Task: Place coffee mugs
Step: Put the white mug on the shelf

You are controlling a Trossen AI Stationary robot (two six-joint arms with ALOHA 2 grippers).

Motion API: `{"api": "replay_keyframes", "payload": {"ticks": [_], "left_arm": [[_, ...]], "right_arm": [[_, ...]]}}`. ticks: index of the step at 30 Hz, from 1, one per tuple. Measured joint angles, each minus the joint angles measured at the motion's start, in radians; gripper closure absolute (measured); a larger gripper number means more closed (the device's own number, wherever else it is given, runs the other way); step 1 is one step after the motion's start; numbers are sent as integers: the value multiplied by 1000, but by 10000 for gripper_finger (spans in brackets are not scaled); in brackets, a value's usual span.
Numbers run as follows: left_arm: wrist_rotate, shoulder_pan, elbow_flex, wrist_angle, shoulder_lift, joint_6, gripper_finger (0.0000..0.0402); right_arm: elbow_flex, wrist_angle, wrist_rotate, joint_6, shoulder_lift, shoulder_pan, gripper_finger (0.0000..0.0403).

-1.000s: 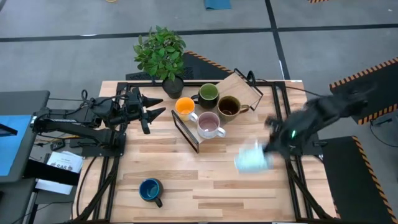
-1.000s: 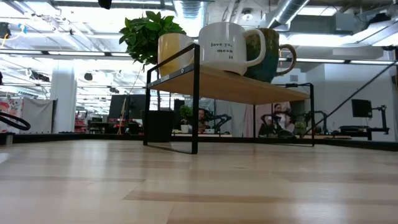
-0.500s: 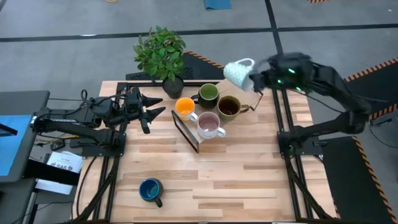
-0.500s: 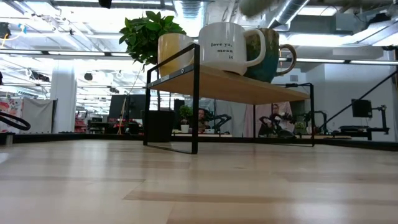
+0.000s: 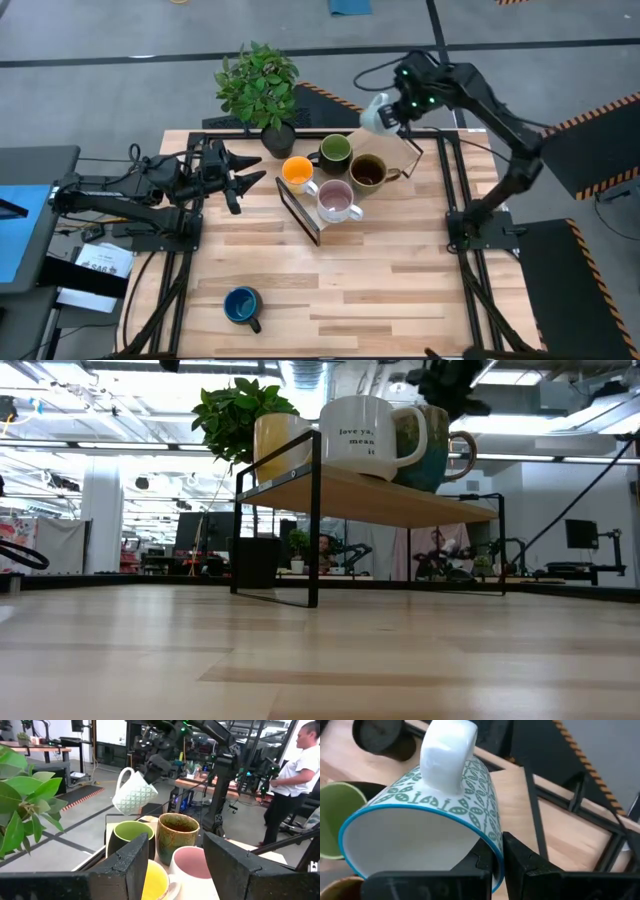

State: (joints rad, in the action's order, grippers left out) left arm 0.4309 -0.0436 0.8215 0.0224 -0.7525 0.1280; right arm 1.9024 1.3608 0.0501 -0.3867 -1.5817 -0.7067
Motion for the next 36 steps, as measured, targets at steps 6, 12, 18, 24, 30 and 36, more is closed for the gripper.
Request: {"api": "replay_keyframes", "payload": {"ticks": [6,12,18,24,30,36], "left_arm": [[0,0,0,-1,0,5,229],[0,0,0,-2,0,16,229],[0,0,0,-7,0,16,229],[0,0,0,-10,0,16,229],[-1,0,0,-10,0,16,229],[-1,0,0,-10,0,16,229]], "right_arm": [[51,72,-16,4,-98,-13,363],[55,109,-27,3,-159,-30,363],[55,112,-53,3,-175,-37,363],[55,124,-53,-30,-175,-43,362],[55,126,-54,-58,-177,-49,345],[54,170,-69,-76,-212,-46,340]]}}
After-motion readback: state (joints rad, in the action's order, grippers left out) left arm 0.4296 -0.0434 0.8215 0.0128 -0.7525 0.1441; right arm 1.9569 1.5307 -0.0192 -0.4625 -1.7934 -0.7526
